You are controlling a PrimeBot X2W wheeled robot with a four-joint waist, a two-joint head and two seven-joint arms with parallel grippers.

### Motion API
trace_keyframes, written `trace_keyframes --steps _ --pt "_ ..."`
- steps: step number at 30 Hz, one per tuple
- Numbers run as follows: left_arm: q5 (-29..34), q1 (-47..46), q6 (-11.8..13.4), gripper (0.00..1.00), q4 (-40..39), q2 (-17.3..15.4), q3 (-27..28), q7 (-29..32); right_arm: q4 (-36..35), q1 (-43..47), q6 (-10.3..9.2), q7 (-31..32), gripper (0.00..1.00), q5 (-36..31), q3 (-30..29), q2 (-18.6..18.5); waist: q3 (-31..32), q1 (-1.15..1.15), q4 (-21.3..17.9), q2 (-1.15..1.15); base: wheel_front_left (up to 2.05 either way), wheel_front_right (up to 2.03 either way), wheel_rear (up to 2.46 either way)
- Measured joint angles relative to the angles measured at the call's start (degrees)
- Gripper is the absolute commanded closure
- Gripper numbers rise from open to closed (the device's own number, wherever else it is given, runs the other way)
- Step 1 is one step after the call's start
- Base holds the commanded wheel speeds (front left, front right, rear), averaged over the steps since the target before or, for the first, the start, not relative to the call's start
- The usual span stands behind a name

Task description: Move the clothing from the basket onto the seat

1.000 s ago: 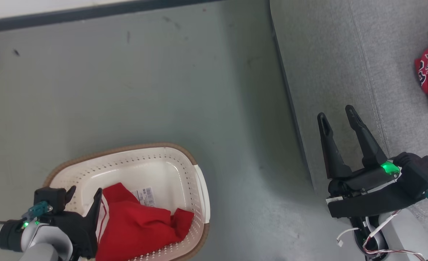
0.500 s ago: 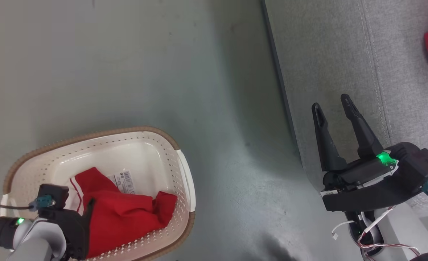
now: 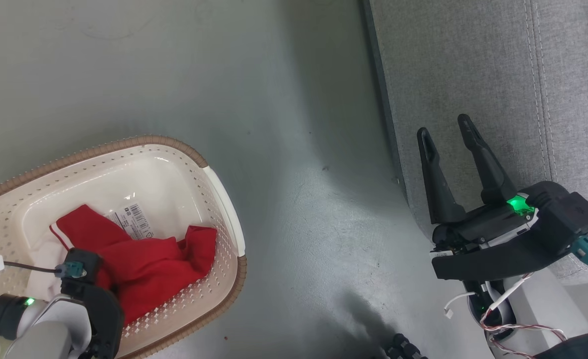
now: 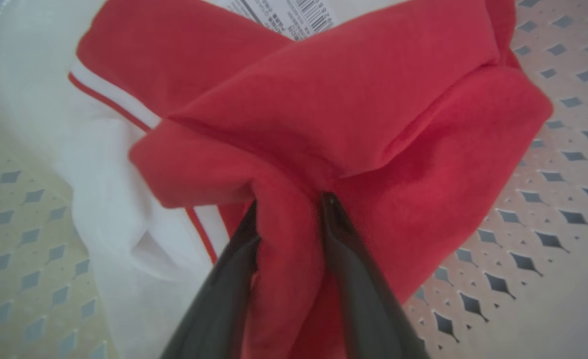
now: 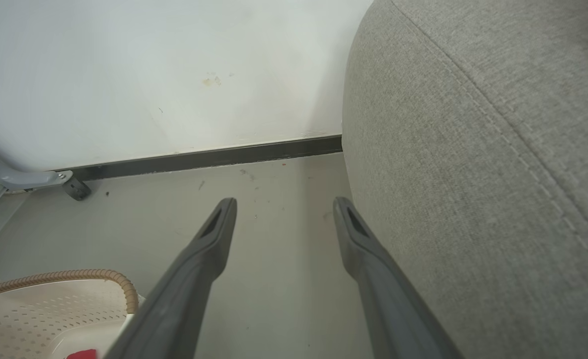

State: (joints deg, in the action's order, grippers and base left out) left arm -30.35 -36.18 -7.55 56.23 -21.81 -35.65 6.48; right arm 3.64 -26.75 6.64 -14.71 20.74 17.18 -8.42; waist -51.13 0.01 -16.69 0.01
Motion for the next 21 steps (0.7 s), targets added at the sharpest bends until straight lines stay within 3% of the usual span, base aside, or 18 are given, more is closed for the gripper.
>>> trace_keyframes --steps 10,21 --pt "-2.41 -0.05 0.0 1.0 0.08 0.22 -2.13 -0.15 1.74 -0.75 0.26 -0.01 0.0 -0.18 -0.07 0.68 1.49 0.0 0.3 0.0 0.0 0.0 0.0" --pt "-6.23 -0.28 0.0 1.0 -1.02 -0.15 -4.11 -4.7 4.71 -1.24 0.43 0.0 0.0 -0.16 -0.51 1.05 5.8 0.0 0.78 0.0 0.0 0.0 0.0"
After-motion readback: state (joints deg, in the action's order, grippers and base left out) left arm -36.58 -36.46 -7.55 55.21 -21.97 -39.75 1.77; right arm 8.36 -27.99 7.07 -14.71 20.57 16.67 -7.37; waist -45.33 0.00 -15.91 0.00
